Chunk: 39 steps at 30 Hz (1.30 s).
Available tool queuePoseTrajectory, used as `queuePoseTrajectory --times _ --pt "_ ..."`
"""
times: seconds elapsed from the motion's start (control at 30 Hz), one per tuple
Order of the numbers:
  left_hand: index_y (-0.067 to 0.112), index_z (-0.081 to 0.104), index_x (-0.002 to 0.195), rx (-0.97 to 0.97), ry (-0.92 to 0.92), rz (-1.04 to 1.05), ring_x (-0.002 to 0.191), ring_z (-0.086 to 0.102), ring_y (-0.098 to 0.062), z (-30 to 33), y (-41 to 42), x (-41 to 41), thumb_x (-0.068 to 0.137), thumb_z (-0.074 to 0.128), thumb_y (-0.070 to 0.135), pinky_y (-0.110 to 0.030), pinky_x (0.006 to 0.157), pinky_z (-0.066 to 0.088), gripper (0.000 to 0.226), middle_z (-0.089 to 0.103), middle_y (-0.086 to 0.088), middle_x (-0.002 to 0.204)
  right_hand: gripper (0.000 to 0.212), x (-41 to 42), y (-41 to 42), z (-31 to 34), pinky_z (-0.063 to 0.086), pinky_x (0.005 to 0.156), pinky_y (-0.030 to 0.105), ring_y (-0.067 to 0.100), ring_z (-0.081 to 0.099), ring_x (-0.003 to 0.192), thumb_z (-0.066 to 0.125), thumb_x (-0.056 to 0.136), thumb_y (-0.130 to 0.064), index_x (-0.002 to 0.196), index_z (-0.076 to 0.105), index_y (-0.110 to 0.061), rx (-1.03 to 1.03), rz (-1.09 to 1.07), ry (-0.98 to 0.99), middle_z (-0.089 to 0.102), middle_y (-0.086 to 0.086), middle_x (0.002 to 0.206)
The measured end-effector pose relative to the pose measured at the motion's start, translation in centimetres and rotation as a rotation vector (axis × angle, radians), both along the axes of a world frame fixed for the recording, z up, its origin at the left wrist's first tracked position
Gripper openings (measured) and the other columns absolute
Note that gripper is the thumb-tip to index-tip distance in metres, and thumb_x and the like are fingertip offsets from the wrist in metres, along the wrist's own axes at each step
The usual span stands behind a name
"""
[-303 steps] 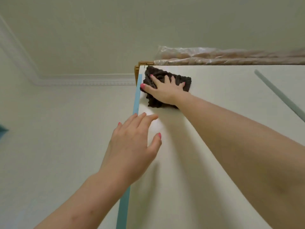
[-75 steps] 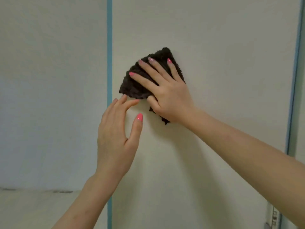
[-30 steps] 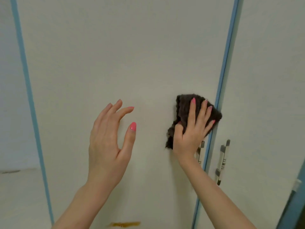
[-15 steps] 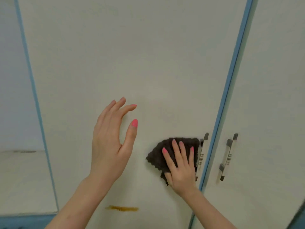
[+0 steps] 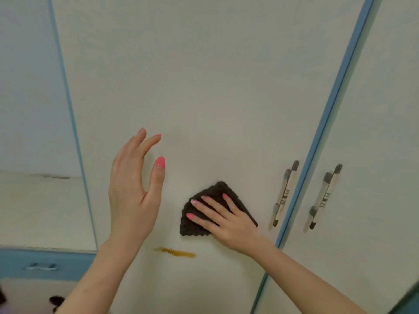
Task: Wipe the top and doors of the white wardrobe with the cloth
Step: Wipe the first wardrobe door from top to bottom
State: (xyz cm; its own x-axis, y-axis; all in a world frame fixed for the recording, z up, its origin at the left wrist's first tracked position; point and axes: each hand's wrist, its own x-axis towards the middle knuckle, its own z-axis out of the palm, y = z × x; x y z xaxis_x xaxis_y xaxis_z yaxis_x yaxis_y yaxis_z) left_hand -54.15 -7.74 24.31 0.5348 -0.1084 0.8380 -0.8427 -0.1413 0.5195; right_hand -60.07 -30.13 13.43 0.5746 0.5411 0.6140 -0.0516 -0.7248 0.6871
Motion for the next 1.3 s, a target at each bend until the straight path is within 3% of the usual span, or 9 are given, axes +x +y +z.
queuePoseTrajectory --times 0.2,0.43,0.53,0.7,0.77,0.93,1.03,1.17,1.3 --pt "0.026 0.046 0.132 -0.041 0.068 0.023 0.135 0.033 -0.011 -1.6 1.4 1.0 0.094 0.04 0.032 -0.037 0.111 0.027 0.039 0.04 0.003 0.145 0.064 5.0 4.2 9.1 0.009 0.119 0.055 0.031 0.02 0.147 0.049 0.083 -0.014 0.146 0.037 -0.021 0.57 -0.036 -0.52 0.03 0.008 0.153" --pt "0.03 0.045 0.131 -0.032 0.103 0.032 0.135 0.033 -0.008 -2.3 3.9 2.2 0.095 0.037 0.036 -0.028 0.11 0.026 0.037 0.041 0.004 0.145 0.048 5.6 6.7 1.8 0.015 0.12 0.048 0.022 0.031 0.143 0.037 0.097 -0.022 0.145 0.042 -0.023 -0.257 0.017 0.207 0.037 0.0 0.153" --pt "0.029 0.046 0.131 -0.052 0.083 0.02 0.134 0.034 -0.008 -1.9 4.6 2.8 0.095 0.038 0.035 -0.035 0.11 0.028 0.037 0.041 0.004 0.144 0.047 6.7 7.6 5.7 0.021 0.119 0.048 0.022 0.033 0.143 0.036 0.098 -0.013 0.144 0.045 -0.024 -0.165 0.058 0.089 0.039 0.004 0.152" --pt "0.032 0.046 0.13 -0.091 0.117 -0.012 0.133 0.035 -0.005 -2.2 5.3 3.6 0.095 0.037 0.036 -0.032 0.109 0.028 0.036 0.042 0.01 0.143 0.063 11.3 12.5 13.8 0.013 0.118 0.054 0.029 0.026 0.145 0.055 0.084 -0.015 0.145 0.042 -0.023 0.469 -0.009 -0.421 0.036 0.011 0.153" --pt "0.032 0.046 0.129 -0.118 0.131 -0.033 0.132 0.037 -0.006 -2.5 5.8 3.9 0.095 0.037 0.034 -0.033 0.109 0.029 0.035 0.044 0.01 0.141 0.062 12.8 14.4 11.7 0.012 0.119 0.055 0.03 0.025 0.145 0.057 0.085 -0.025 0.145 0.042 -0.022 0.444 -0.009 -0.398 0.038 0.008 0.152" --pt "0.035 0.046 0.128 -0.113 0.164 -0.086 0.132 0.036 -0.006 -2.7 6.7 4.9 0.096 0.033 0.037 -0.039 0.109 0.031 0.034 0.044 0.011 0.141 0.033 13.2 15.2 0.9 0.021 0.119 0.047 0.027 0.046 0.133 0.058 0.09 -0.018 0.122 0.065 -0.016 -0.13 0.101 0.168 0.06 0.005 0.134" --pt "0.04 0.044 0.127 -0.09 0.164 -0.121 0.134 0.034 -0.004 -2.8 7.1 5.2 0.096 0.03 0.043 -0.036 0.109 0.03 0.034 0.042 0.017 0.141 0.036 11.9 14.0 -0.3 0.025 0.117 0.044 0.025 0.049 0.13 0.065 0.086 -0.014 0.122 0.062 -0.014 -0.217 0.086 0.306 0.062 0.005 0.131" --pt "0.036 0.045 0.128 -0.08 0.16 -0.148 0.134 0.034 -0.005 -3.5 7.3 5.5 0.097 0.031 0.039 -0.04 0.109 0.031 0.035 0.042 0.015 0.142 0.046 10.2 11.6 4.9 0.02 0.119 0.046 0.022 0.034 0.142 0.041 0.098 -0.012 0.143 0.04 -0.019 -0.035 0.082 0.052 0.045 0.004 0.148" --pt "0.037 0.045 0.128 -0.132 0.194 -0.127 0.132 0.036 -0.003 -4.2 7.2 4.4 0.098 0.031 0.036 -0.036 0.109 0.031 0.033 0.043 0.02 0.139 0.066 10.5 12.6 10.1 0.015 0.119 0.052 0.024 0.025 0.146 0.05 0.082 -0.006 0.145 0.042 -0.025 0.327 -0.018 -0.241 0.037 0.006 0.153"
